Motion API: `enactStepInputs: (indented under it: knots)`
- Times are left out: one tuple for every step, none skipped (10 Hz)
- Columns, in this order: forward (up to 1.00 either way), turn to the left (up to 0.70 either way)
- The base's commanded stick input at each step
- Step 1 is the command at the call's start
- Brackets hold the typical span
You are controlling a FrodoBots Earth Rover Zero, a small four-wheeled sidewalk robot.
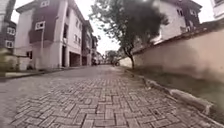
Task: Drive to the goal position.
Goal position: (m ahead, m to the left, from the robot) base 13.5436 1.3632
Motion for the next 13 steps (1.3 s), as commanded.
enactStepInputs:
  knots:
    - [0.69,0.03]
    - [0.69,0.03]
    - [0.69,0.03]
    - [0.69,0.03]
    - [0.69,0.03]
    - [0.69,0.03]
    - [0.69,0.03]
    - [0.69,0.03]
    - [0.69,0.05]
    - [0.69,0.14]
    - [0.69,0.35]
    - [0.69,0.17]
    - [0.69,0.05]
